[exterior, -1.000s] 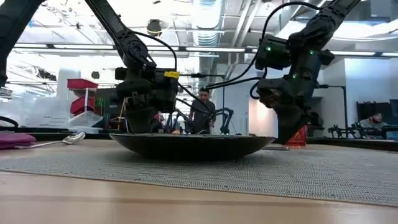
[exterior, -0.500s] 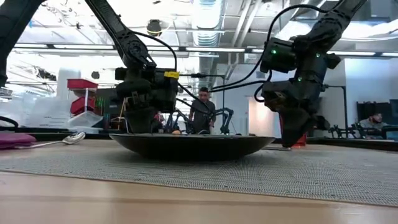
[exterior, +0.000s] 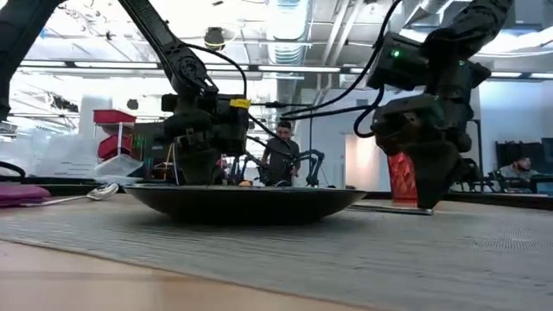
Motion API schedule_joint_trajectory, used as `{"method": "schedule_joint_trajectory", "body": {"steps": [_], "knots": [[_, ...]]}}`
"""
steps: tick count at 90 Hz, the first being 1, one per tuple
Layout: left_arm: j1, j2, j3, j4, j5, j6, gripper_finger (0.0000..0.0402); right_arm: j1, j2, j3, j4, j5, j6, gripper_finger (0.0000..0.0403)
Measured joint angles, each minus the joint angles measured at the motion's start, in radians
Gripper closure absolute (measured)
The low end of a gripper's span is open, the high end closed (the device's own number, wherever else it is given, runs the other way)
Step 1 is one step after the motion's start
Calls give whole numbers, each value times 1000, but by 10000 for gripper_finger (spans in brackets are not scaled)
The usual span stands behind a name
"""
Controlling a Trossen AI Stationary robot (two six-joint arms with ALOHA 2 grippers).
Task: Set table place
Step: Move the silver knife beside the white floral patterned plate on the gray placemat
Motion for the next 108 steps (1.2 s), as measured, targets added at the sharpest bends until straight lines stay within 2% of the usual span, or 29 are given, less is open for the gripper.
{"method": "schedule_joint_trajectory", "body": {"steps": [25, 45, 72, 79, 97, 108], "knots": [[0, 0, 0, 0, 0, 1, 401, 144, -18, -3, -5, -53, 110, 403], [2, 0, 0, 0, 0, 16, 401, 216, -48, -6, -34, -79, 153, 403], [17, 0, 0, 2, 9, 26, 401, 356, -50, -3, 67, -104, 336, 403], [26, 0, 0, 11, 16, 23, 401, 388, -61, -3, 58, -64, 389, 403], [44, 0, 0, 17, 19, -23, 401, 427, -114, -1, -70, 155, 571, 403], [44, 0, 0, 18, 5, -35, 401, 420, -107, -9, -128, 176, 584, 403]]}}
